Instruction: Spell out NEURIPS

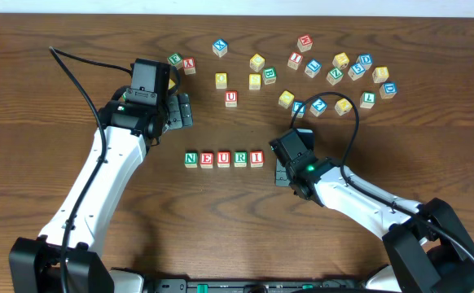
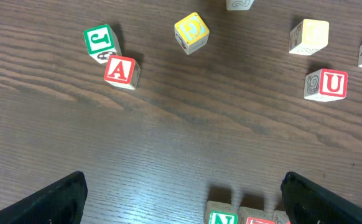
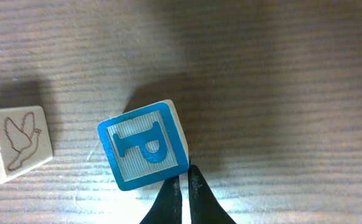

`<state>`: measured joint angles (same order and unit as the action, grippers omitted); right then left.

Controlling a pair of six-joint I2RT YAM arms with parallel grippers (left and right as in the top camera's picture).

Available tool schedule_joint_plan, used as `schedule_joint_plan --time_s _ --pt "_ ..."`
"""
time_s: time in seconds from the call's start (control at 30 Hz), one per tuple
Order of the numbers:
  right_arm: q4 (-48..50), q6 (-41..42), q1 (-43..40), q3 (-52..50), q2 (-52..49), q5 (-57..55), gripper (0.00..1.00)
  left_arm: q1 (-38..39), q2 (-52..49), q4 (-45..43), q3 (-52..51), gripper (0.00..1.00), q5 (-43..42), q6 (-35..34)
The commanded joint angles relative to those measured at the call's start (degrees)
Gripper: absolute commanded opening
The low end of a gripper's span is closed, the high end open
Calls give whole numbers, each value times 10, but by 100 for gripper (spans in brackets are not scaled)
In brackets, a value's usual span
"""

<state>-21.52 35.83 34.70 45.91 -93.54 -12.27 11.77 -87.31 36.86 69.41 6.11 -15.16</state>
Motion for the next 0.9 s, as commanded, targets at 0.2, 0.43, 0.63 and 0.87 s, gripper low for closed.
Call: schedule_joint_plan --time_s 0.2,0.43,0.63,0.87 --pt "18 -38 1 -3 -5 -33 1 -1 10 0 17 98 1 1" --pt "28 -52 -17 -3 -5 -41 1 -1 10 0 18 98 1 1" --pt "39 -60 -28 -3 -5 -37 1 -1 10 0 17 98 1 1" --pt "48 -61 -29 -3 -5 -36 1 -1 10 0 18 98 1 1"
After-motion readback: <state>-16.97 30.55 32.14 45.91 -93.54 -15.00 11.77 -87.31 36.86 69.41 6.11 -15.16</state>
